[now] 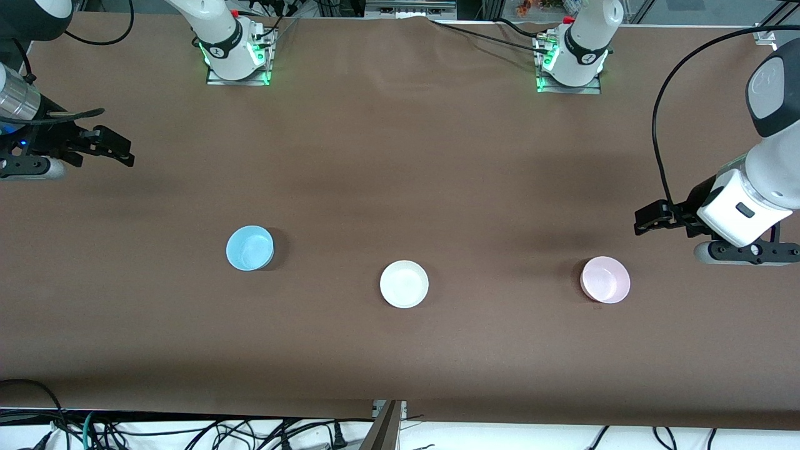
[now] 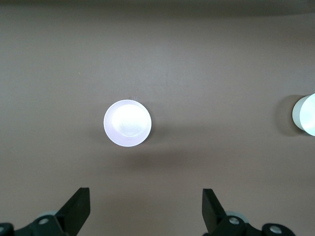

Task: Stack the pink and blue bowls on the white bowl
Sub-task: 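Move the left gripper over the pink bowl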

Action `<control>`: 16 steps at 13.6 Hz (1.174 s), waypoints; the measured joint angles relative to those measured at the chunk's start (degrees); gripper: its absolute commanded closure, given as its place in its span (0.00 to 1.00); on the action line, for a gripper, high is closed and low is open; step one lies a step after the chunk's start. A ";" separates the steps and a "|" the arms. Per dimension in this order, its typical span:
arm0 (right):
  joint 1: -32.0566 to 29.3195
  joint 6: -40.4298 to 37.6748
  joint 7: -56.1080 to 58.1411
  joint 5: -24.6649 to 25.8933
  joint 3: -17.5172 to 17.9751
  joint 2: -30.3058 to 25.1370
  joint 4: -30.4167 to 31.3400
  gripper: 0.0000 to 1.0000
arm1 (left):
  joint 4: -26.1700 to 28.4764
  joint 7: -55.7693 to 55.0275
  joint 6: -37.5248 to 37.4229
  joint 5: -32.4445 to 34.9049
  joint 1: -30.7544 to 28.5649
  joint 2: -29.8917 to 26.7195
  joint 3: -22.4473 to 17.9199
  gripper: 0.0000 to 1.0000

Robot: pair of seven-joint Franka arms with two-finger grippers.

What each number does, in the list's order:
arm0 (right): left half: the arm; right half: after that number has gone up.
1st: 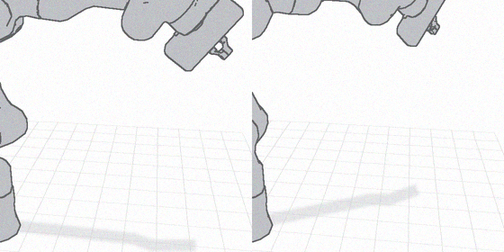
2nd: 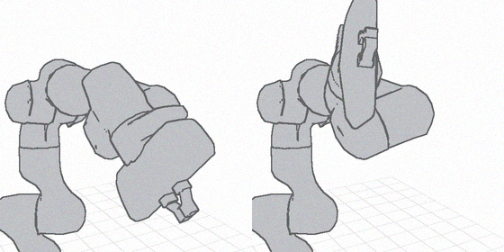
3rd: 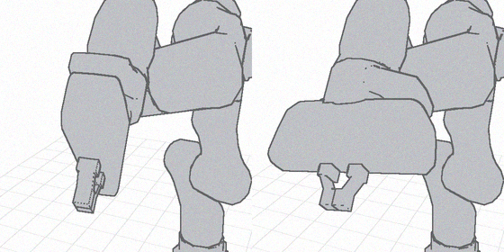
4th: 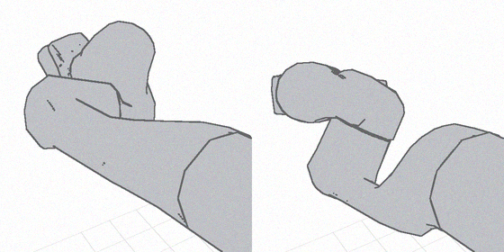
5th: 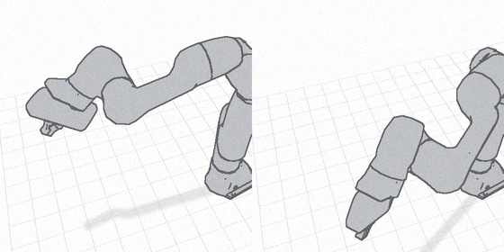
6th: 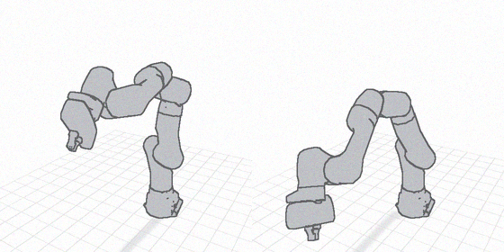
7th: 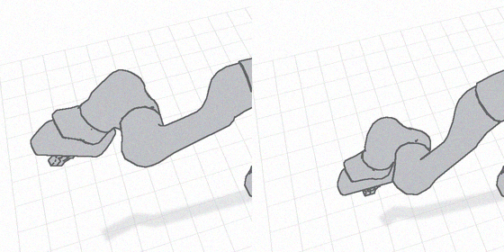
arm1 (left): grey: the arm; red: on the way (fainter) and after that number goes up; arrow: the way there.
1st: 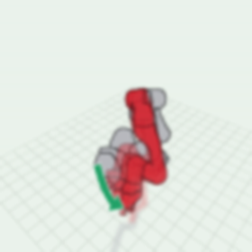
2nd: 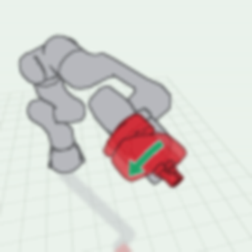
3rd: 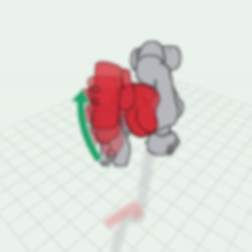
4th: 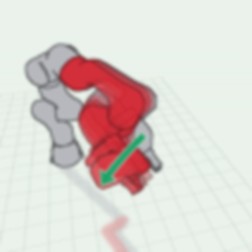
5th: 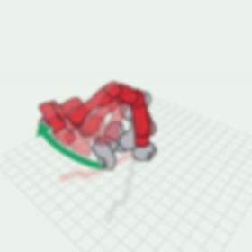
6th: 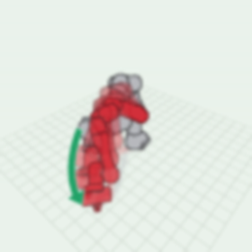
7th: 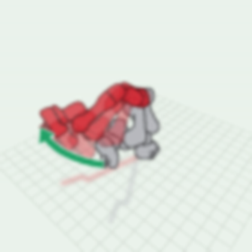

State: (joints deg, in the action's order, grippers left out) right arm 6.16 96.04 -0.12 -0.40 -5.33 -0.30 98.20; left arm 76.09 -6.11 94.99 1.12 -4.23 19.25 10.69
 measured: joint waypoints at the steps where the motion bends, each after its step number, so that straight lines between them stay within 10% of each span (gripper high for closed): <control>1: 0.00 0.00 -0.01 0.00 0.00 0.00 0.00 0.00 | 0.00 0.00 0.00 0.00 0.00 0.00 0.00 0.00; 16: -0.03 -0.24 -0.39 -0.03 -1.05 0.00 0.00 0.00 | 0.52 -0.02 0.89 1.23 0.22 0.95 -0.11 0.00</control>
State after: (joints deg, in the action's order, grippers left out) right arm 6.13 95.80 -0.51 -0.43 -6.38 -0.30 98.20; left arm 76.62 -6.14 95.88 2.35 -4.00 20.21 10.59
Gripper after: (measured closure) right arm 0.000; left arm 0.000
